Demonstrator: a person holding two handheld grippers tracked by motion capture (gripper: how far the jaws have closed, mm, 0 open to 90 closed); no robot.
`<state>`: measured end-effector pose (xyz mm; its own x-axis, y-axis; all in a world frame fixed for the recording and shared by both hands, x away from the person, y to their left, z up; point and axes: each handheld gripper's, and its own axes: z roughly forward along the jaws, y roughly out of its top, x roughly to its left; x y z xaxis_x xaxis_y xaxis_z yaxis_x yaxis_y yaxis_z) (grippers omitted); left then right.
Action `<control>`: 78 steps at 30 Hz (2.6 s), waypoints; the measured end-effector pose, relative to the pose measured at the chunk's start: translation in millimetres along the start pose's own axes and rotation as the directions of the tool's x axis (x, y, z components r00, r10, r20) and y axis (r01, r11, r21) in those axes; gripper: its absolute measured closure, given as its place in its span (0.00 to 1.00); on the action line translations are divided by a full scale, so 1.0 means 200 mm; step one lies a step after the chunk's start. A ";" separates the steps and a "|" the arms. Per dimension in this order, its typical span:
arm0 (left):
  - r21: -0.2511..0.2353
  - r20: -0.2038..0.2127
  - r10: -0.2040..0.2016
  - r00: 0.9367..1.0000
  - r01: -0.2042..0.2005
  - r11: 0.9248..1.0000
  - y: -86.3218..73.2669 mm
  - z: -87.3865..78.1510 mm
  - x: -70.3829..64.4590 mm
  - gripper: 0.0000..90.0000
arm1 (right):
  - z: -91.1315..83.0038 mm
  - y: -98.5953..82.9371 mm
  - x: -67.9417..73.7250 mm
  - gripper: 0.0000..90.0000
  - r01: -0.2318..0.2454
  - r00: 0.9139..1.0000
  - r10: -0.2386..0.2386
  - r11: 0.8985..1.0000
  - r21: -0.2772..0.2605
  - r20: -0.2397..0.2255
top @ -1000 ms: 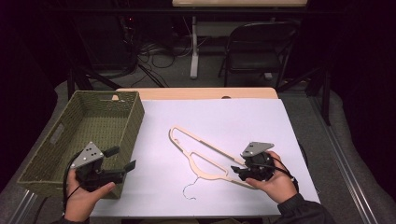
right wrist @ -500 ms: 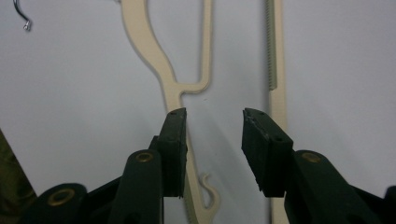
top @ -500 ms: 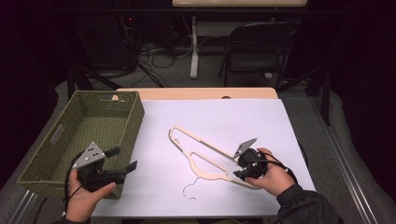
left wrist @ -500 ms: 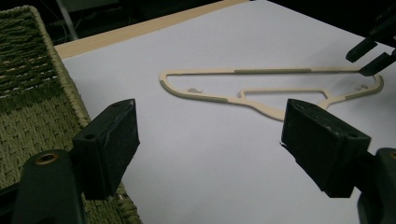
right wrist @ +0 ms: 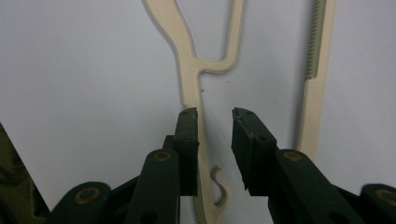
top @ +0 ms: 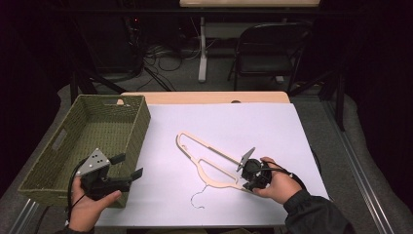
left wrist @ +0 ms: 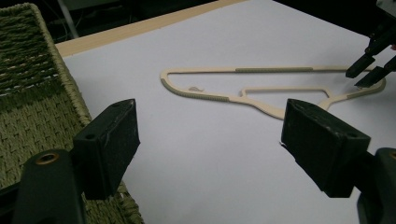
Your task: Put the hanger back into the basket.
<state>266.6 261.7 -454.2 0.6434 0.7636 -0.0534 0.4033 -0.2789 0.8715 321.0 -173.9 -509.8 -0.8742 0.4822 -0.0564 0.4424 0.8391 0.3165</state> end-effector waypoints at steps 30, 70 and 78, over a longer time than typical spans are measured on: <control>0.007 -0.002 -0.001 1.000 0.001 1.000 0.00 0.01 0.00 0.22 | 0.10 0.04 0.02 0.86 0.044 0.998 -0.038 0.993 0.109 -0.059; -0.004 0.002 0.010 1.000 -0.010 1.000 0.00 0.01 -0.02 0.22 | 0.07 0.04 0.02 0.89 0.075 0.995 -0.070 0.994 0.079 -0.070; -0.001 0.026 0.037 0.999 -0.037 0.999 0.01 0.04 -0.08 0.24 | 0.00 0.00 0.00 0.89 0.051 0.991 -0.050 0.999 0.011 -0.122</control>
<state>263.0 244.5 -456.0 0.6746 0.7374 -0.0341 0.3790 -0.3064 0.8732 320.3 -173.5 -510.8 -0.9129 0.4057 0.0437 0.3991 0.8654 0.3028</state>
